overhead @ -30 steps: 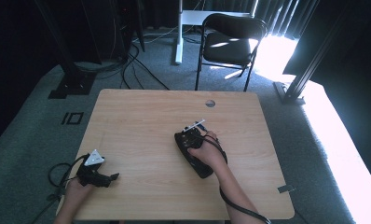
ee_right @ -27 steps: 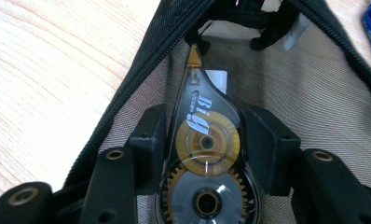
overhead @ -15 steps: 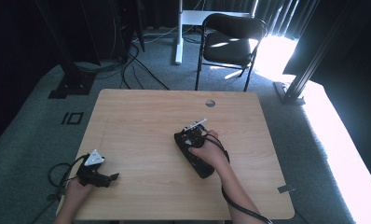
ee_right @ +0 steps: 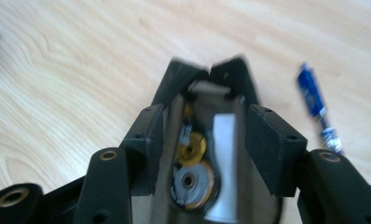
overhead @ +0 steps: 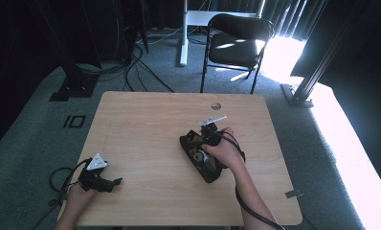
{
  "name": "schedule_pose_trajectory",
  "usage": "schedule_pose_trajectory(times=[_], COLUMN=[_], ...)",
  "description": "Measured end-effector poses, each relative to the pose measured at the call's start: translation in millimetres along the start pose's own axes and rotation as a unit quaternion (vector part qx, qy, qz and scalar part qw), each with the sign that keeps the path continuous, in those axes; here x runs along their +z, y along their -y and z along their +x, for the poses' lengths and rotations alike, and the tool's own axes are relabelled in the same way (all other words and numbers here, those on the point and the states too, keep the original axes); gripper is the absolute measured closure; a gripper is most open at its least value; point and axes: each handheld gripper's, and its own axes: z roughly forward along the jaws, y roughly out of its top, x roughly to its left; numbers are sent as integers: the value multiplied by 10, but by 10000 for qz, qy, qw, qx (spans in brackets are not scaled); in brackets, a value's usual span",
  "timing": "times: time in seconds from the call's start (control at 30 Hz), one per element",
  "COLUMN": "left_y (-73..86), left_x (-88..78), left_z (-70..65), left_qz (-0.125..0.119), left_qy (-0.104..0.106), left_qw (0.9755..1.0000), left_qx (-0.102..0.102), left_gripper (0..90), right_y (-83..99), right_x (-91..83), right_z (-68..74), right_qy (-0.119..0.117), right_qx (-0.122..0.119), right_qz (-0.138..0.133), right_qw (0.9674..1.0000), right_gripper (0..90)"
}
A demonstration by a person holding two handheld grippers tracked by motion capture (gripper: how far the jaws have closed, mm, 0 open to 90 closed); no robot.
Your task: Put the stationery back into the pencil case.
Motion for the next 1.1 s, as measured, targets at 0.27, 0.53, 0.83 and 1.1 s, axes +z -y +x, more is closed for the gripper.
schedule_pose_trajectory(times=[0.27, 0.53, 0.83, 1.1], left_y=[0, 0, 0, 0], left_x=[0, 0, 0, 0], left_z=[0, 0, -1, 0], left_qz=[0, 0, 0, 1], left_qy=[2, 1, 1, 1], left_qw=[10000, 10000, 10000, 10000], left_qx=[-3, -3, -4, -2], left_gripper=[16, 16, 16, 16], right_y=[-35, 44, 125, 182], right_x=[-173, -87, 149, 407], right_z=[-248, -597, -840, -945], right_qy=[163, 373, 594, 775], right_qx=[38, 142, 218, 139], right_qz=[-406, -498, -299, -213], right_qw=[9990, 9980, 9976, 9967], right_gripper=[449, 450, 467, 452])
